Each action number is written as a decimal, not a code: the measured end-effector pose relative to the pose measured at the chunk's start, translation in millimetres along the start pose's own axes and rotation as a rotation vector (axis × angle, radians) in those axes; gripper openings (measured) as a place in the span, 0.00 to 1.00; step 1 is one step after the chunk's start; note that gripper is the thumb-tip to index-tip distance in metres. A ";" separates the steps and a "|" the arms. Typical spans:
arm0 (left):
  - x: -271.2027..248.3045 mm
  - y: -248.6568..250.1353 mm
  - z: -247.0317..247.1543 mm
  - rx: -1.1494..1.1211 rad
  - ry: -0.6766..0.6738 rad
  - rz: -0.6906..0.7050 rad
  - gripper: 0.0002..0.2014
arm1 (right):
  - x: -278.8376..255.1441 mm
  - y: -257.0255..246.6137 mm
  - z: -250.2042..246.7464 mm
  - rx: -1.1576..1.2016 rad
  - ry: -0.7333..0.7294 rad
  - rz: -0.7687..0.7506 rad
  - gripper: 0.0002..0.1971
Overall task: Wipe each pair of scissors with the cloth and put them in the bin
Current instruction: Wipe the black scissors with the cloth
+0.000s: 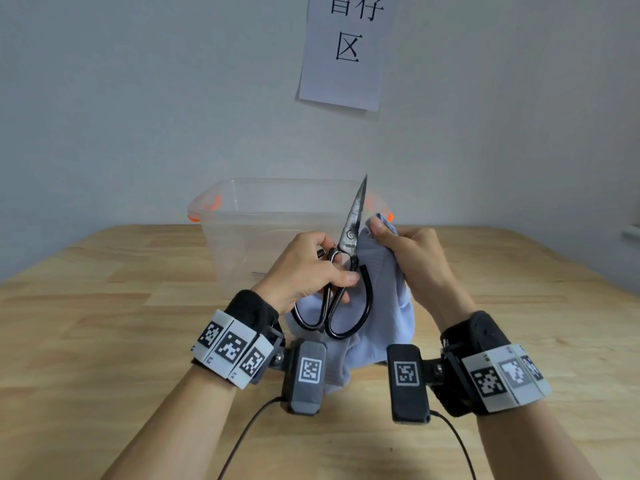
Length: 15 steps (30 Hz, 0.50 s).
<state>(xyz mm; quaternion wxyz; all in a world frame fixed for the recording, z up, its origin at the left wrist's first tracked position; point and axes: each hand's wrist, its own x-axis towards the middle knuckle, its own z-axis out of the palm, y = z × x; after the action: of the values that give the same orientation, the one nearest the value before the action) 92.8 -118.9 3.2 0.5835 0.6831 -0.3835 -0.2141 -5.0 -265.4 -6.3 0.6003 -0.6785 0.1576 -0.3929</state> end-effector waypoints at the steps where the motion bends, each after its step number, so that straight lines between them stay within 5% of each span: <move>1: 0.0 0.3 -0.1 -0.001 0.008 0.001 0.17 | -0.8 -1.1 1.4 -0.003 -0.026 0.001 0.29; 4: 0.5 0.7 -1.1 0.008 0.012 0.007 0.17 | -0.8 0.3 8.7 -0.048 -0.145 0.010 0.36; 7: 1.0 -1.3 -0.9 0.021 -0.014 0.005 0.17 | -2.4 1.4 8.4 -0.080 -0.226 0.027 0.15; 9: 0.6 -2.0 -0.7 0.036 -0.047 0.002 0.16 | -4.6 -0.6 4.9 -0.041 -0.256 0.053 0.11; 15: -0.9 -4.2 3.1 0.133 -0.046 0.039 0.17 | -1.4 0.9 10.0 -0.254 -0.111 0.081 0.20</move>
<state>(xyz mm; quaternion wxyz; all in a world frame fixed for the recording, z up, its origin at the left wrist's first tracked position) 91.2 -120.0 -1.7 0.5318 0.7076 -0.4237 -0.1924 1.6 -257.8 -7.4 0.5327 -0.7630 0.1997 -0.3070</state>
